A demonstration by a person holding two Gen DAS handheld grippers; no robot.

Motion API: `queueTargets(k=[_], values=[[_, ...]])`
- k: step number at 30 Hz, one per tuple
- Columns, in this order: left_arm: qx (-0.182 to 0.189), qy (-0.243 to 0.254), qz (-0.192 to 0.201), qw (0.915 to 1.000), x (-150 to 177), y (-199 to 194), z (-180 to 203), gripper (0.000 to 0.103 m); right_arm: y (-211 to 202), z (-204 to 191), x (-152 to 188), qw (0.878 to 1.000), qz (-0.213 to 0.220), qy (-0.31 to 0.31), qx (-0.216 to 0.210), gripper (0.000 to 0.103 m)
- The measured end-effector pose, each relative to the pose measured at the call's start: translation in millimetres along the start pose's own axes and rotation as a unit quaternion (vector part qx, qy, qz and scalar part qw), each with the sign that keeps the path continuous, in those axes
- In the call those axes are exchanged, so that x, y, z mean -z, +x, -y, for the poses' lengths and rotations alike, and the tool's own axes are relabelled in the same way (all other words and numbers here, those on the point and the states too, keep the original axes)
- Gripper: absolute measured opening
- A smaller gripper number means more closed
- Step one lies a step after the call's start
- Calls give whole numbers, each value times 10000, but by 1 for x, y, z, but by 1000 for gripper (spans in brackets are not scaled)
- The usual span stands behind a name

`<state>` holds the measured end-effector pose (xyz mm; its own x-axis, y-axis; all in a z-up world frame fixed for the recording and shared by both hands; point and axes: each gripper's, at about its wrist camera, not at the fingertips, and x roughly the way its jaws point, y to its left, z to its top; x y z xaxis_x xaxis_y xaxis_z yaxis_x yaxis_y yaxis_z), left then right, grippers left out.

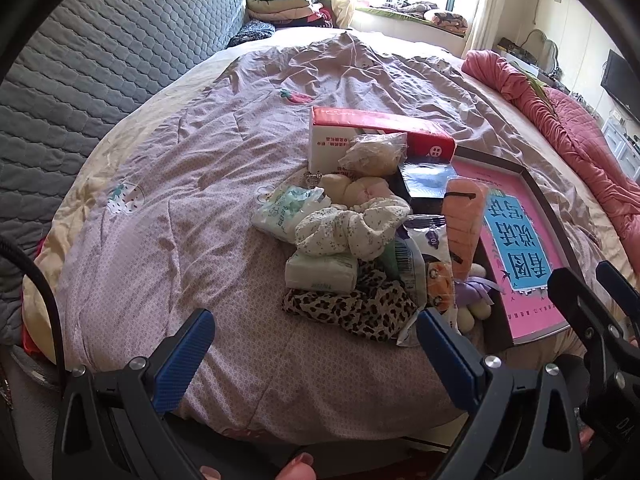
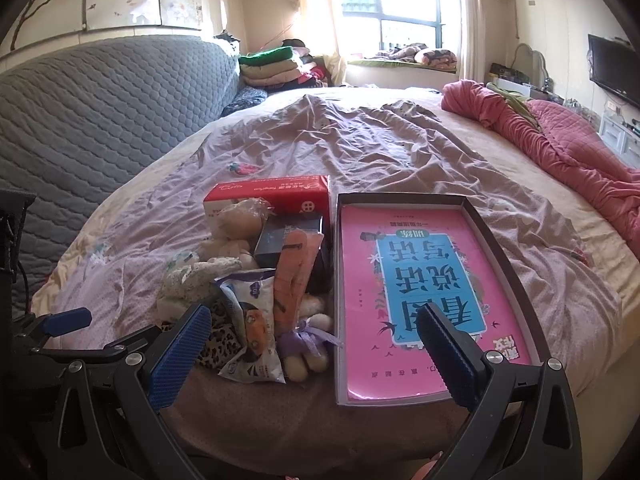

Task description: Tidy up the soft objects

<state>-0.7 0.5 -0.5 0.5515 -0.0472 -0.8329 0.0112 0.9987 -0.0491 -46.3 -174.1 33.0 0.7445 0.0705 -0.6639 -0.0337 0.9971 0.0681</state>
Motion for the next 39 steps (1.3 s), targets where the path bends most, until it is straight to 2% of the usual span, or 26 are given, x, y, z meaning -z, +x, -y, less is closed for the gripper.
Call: queueTargets(k=[39], values=[[5,63,19,10000,0,-1,0,101,2,1,0,10000,-26,-9,22,103]])
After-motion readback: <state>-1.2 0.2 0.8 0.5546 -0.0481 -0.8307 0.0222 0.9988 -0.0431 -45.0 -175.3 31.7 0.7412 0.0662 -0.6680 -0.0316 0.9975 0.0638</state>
